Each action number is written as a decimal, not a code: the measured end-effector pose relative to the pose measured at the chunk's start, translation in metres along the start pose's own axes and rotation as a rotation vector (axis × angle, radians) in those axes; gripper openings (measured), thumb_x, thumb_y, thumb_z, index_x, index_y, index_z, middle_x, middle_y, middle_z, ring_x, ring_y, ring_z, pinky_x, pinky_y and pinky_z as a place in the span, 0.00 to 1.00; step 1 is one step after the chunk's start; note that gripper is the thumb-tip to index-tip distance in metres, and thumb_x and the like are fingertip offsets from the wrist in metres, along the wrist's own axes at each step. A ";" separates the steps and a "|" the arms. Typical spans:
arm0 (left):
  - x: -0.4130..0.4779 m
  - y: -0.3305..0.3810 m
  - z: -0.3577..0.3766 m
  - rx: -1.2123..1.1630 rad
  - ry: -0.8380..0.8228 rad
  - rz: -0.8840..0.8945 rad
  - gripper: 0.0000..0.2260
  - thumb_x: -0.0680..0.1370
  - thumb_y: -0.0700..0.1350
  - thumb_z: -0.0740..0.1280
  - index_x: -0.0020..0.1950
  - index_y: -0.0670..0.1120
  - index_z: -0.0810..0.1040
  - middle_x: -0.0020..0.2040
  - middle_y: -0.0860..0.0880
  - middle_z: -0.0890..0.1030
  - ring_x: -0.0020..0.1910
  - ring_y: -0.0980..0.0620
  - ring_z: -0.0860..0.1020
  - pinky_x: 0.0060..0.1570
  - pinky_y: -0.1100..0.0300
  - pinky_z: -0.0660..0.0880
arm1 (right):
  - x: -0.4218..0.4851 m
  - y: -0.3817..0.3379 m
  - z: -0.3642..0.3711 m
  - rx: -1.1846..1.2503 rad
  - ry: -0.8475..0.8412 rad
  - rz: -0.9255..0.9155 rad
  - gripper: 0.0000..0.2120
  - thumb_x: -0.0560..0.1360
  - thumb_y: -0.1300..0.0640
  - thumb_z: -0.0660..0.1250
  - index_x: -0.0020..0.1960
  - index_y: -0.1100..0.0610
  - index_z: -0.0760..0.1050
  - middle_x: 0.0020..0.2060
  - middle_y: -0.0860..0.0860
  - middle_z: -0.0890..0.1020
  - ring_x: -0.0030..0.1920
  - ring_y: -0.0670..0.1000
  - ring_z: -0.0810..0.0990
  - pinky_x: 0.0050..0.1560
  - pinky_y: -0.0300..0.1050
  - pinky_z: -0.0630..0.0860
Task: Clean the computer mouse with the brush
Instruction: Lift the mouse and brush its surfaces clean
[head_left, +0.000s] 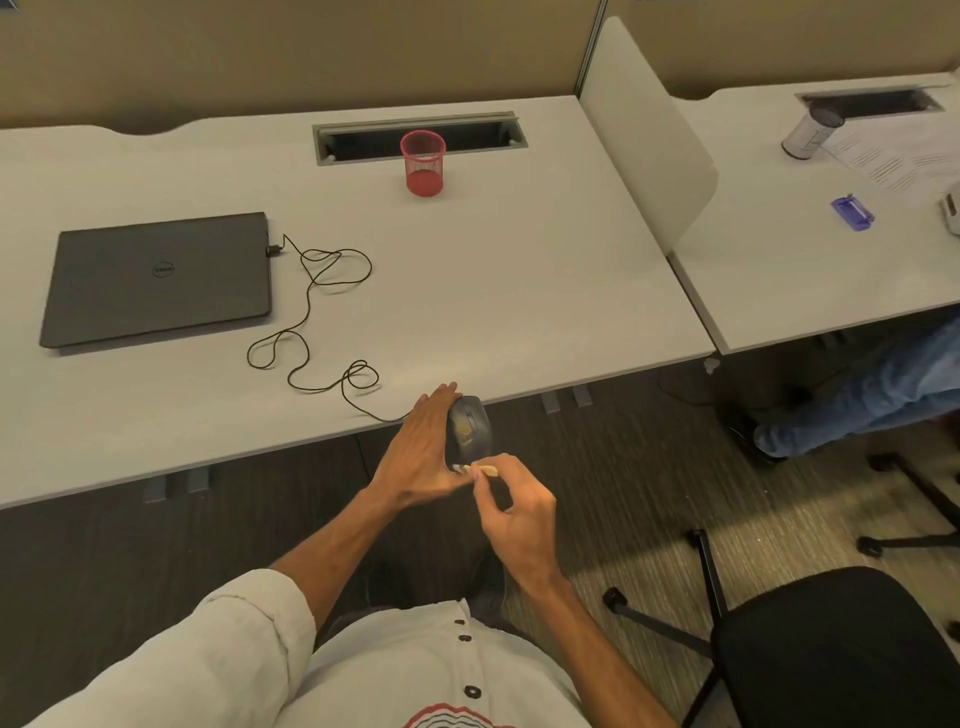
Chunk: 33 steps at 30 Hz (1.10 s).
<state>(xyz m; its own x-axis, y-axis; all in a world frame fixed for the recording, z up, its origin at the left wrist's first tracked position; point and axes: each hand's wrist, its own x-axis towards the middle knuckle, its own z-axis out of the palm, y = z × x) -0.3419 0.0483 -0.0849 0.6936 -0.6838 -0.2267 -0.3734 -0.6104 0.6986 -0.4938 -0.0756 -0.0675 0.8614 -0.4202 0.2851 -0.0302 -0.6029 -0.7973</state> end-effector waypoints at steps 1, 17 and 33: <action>-0.001 0.000 0.000 -0.003 -0.001 -0.005 0.58 0.69 0.73 0.75 0.88 0.50 0.49 0.89 0.49 0.50 0.89 0.45 0.48 0.87 0.41 0.52 | 0.002 -0.001 0.000 0.020 0.004 0.012 0.05 0.81 0.63 0.75 0.57 0.57 0.84 0.51 0.48 0.87 0.55 0.40 0.85 0.54 0.39 0.85; -0.004 0.001 0.001 -0.031 0.035 0.011 0.55 0.71 0.71 0.72 0.88 0.47 0.51 0.89 0.46 0.53 0.89 0.44 0.50 0.88 0.43 0.51 | -0.001 -0.004 0.003 -0.126 0.000 -0.083 0.07 0.80 0.62 0.78 0.58 0.58 0.84 0.49 0.50 0.87 0.49 0.44 0.86 0.54 0.31 0.81; -0.003 0.001 0.001 -0.001 0.032 -0.008 0.58 0.71 0.71 0.76 0.88 0.48 0.49 0.89 0.48 0.50 0.89 0.46 0.48 0.88 0.44 0.50 | 0.005 -0.006 -0.005 -0.001 0.044 0.001 0.08 0.81 0.64 0.75 0.60 0.59 0.84 0.54 0.49 0.87 0.58 0.39 0.84 0.59 0.35 0.82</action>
<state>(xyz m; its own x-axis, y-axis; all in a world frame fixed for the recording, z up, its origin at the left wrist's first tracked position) -0.3448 0.0490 -0.0840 0.7160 -0.6656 -0.2104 -0.3672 -0.6155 0.6974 -0.4915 -0.0771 -0.0584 0.8382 -0.4503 0.3078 -0.0312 -0.6029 -0.7972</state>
